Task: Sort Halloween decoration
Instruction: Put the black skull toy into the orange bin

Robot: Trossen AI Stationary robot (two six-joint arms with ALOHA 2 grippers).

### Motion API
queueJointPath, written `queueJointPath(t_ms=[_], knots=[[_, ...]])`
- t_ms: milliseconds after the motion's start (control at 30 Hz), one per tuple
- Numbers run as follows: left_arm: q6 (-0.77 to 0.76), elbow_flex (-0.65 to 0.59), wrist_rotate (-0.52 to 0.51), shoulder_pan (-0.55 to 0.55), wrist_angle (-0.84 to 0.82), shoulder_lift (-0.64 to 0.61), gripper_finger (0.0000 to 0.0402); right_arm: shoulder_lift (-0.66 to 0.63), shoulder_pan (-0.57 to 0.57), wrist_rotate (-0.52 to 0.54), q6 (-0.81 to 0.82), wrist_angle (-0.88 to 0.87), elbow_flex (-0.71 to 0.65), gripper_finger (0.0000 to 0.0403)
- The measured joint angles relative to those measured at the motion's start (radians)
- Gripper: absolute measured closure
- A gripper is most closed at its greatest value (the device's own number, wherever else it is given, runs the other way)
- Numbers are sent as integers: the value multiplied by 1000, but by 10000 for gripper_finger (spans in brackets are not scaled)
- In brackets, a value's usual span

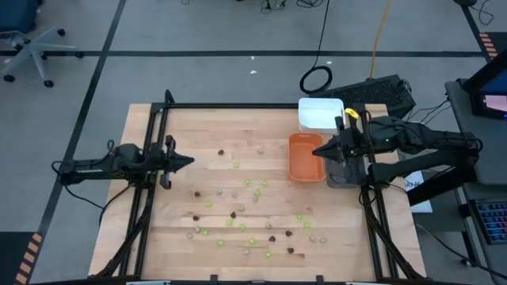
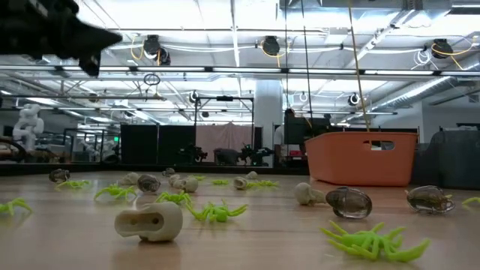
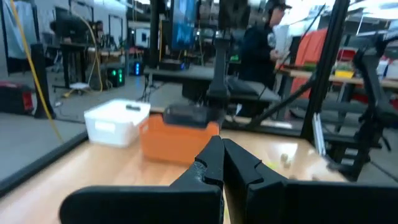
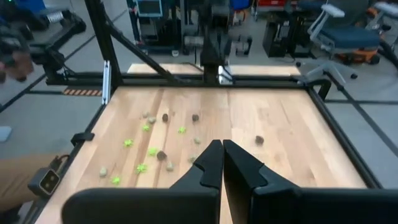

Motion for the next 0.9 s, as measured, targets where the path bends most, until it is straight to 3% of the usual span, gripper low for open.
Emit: queueJointPath(t_ms=[233,500,900], knots=[[20,249,0,-1,-150,151,402,8,1,-2,15,57,-109,403],[84,466,59,-1,-177,361,402,13,1,-3,41,132,-248,403],[182,573,55,-1,-202,612,402,14,1,-4,164,252,-424,403]])
